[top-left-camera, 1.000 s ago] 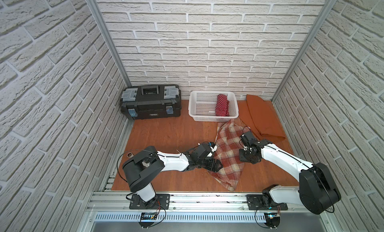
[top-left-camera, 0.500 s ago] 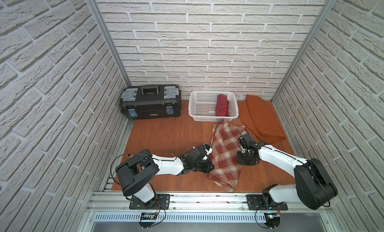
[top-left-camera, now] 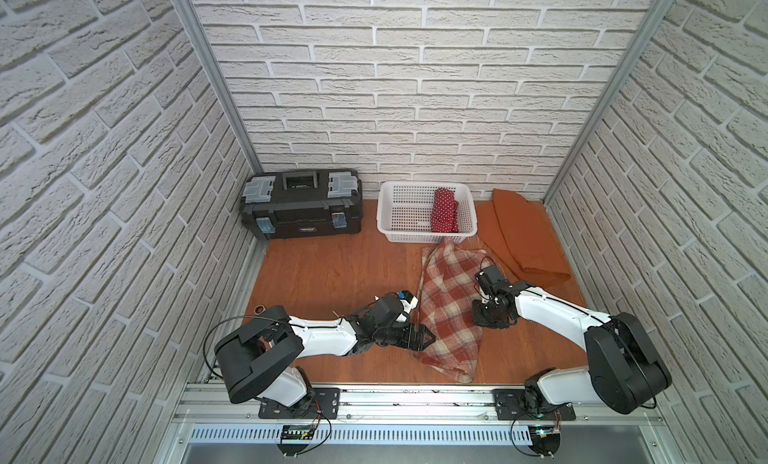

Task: Roll up the skirts
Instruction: Adjust the skirt at the center of the board, then roll the skirt at the center of the board.

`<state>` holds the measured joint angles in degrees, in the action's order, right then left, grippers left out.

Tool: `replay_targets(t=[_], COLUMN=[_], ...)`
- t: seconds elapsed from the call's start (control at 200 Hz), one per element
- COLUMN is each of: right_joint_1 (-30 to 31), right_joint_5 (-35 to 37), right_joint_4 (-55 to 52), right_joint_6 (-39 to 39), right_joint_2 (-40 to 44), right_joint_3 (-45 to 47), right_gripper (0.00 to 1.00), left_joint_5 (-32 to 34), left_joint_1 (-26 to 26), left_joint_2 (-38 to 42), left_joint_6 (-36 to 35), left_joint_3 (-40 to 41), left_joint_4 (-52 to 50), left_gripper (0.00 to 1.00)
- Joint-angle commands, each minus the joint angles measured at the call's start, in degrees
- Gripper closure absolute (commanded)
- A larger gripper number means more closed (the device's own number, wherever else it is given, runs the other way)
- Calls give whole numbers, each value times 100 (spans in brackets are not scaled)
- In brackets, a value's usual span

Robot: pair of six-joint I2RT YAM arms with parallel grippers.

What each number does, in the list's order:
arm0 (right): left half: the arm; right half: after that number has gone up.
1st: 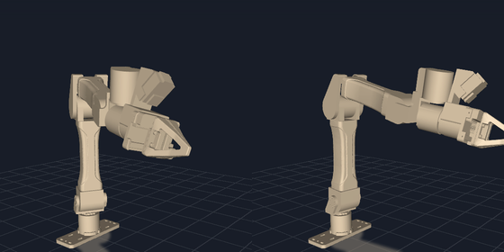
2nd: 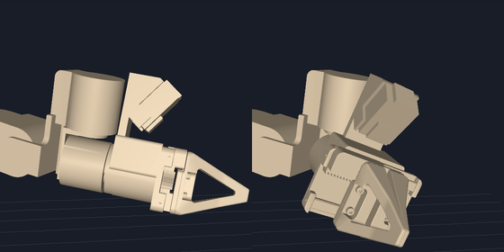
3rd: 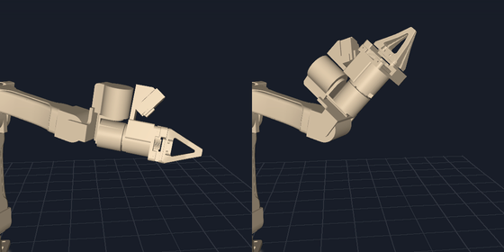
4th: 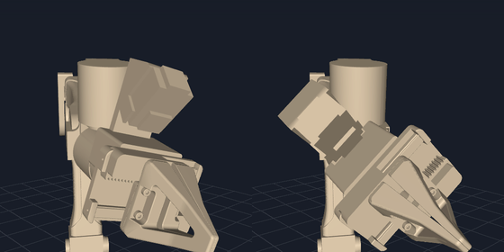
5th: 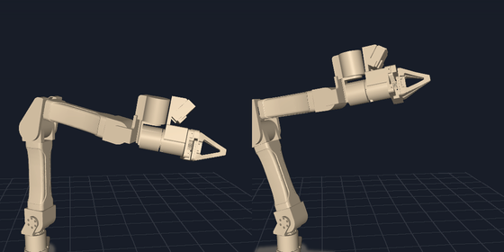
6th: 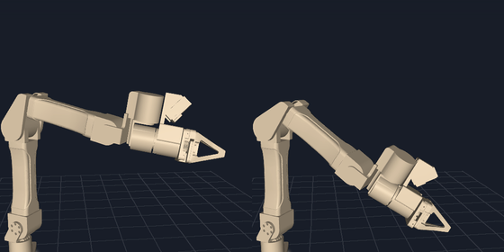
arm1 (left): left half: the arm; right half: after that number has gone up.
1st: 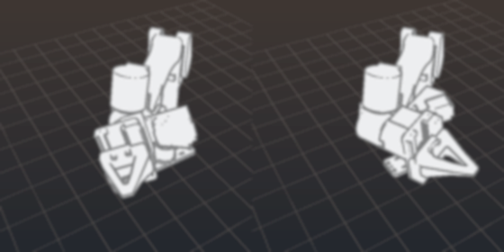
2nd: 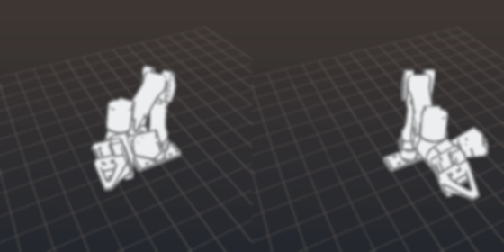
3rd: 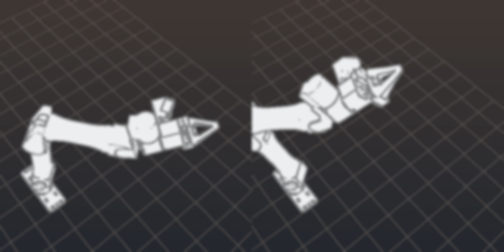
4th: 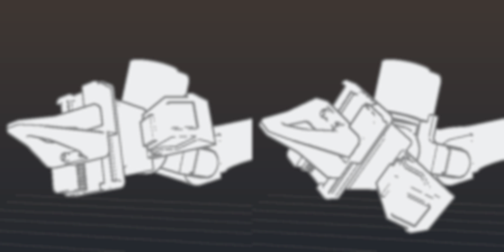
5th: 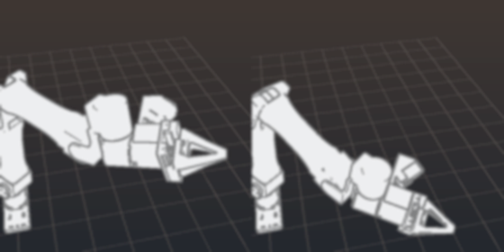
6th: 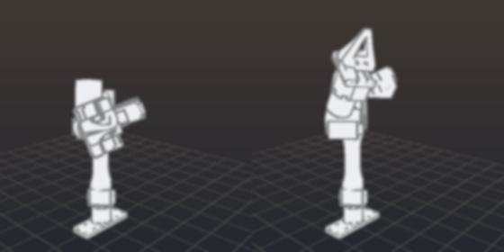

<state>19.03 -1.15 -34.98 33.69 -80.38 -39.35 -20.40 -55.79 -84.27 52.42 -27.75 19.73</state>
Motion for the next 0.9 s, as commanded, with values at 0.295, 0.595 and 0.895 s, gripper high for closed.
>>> replay_targets(t=[0.295, 0.595, 0.895], right_joint_1=[22, 73, 1908], right_joint_5=[163, 168, 1119], right_joint_4=[246, 147, -779], right_joint_6=[8, -118, -302], right_joint_2=[-67, 231, 2556], right_joint_3=[24, 31, -55], right_gripper=[88, 85, 37], left_joint_5=[146, -73, -1108], left_joint_1=[-213, -7, 635], left_joint_2=[-1058, -1000, -360], left_joint_6=[225, 170, 1291], left_joint_3=[302, 149, -345], left_joint_4=[249, 105, -484], left_gripper=[100, 100, 100])
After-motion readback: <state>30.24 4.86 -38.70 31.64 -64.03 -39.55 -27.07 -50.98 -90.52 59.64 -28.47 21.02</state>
